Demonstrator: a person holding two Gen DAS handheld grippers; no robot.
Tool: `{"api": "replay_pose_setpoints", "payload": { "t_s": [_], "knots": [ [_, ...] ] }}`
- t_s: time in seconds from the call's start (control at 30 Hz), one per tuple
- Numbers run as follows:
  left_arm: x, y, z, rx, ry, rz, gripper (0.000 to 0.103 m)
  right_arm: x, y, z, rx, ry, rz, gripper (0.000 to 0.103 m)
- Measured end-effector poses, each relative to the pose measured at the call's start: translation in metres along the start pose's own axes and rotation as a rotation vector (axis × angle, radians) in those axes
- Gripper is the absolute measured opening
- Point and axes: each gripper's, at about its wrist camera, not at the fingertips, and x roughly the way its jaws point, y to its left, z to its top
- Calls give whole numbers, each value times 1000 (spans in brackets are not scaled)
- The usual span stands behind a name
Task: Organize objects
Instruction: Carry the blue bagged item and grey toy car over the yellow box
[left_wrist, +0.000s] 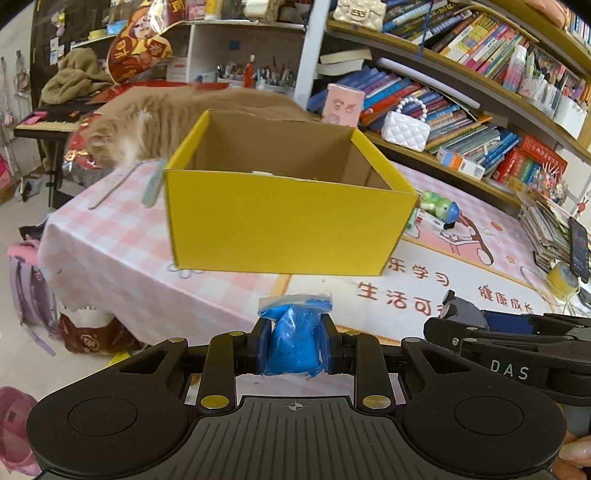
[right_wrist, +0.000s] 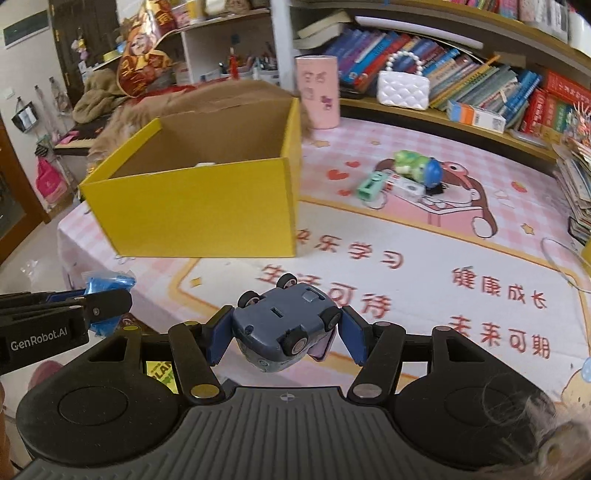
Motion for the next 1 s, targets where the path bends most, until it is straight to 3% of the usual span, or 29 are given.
{"api": "replay_pose_setpoints", "payload": {
  "t_s": [0.53,1.0],
  "knots": [
    [-29,48,-6,14,-47,-24,25,-12,59,-12,-5,-45,-26,58],
    [-34,50,23,37,-131,-86,25,-19,65,8,-1,-87,-51,58]
  ]
}}
